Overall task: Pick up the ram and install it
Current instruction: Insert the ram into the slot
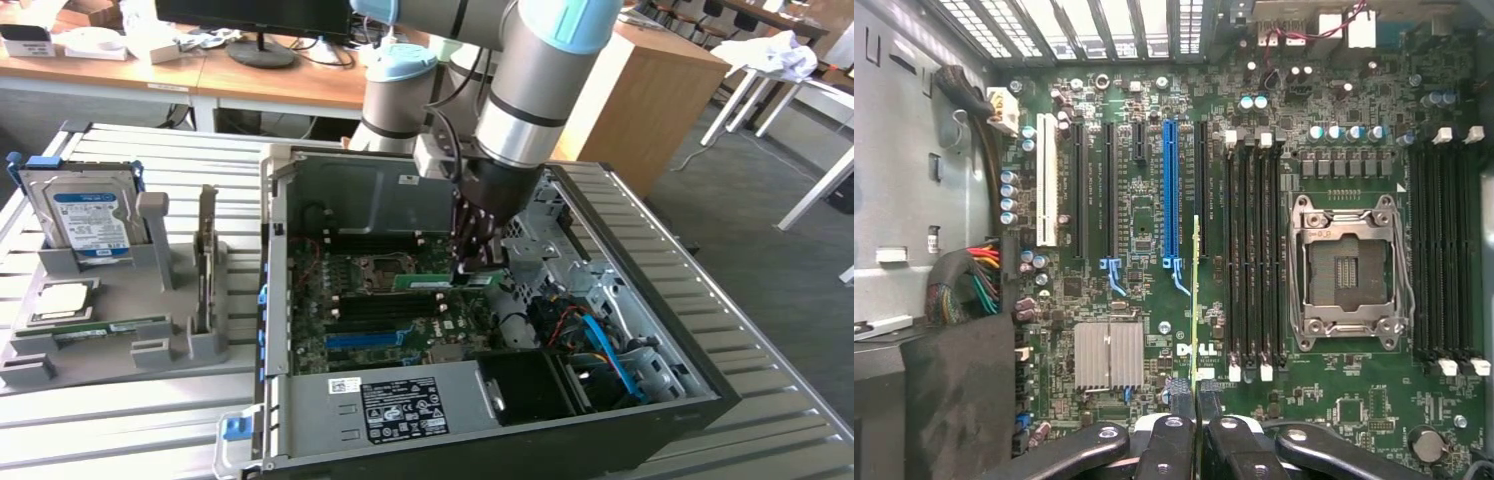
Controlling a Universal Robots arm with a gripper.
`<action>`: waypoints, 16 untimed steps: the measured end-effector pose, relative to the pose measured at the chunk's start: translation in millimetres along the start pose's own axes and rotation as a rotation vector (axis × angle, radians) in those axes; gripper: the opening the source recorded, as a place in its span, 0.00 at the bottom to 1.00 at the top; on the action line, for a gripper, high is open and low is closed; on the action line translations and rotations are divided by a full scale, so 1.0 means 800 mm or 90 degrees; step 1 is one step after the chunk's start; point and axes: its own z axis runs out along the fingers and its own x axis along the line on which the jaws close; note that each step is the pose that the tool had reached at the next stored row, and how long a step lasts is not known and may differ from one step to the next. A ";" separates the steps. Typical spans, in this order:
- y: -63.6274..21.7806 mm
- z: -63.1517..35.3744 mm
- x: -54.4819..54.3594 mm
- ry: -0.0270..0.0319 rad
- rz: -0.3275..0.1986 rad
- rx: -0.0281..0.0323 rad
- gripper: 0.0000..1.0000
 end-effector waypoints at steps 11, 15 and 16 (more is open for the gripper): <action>0.000 0.003 0.000 0.0000 0.000 0.0000 0.13; 0.000 0.005 0.000 0.0000 0.000 0.0000 0.13; 0.000 0.005 0.000 0.0000 0.000 0.0000 0.13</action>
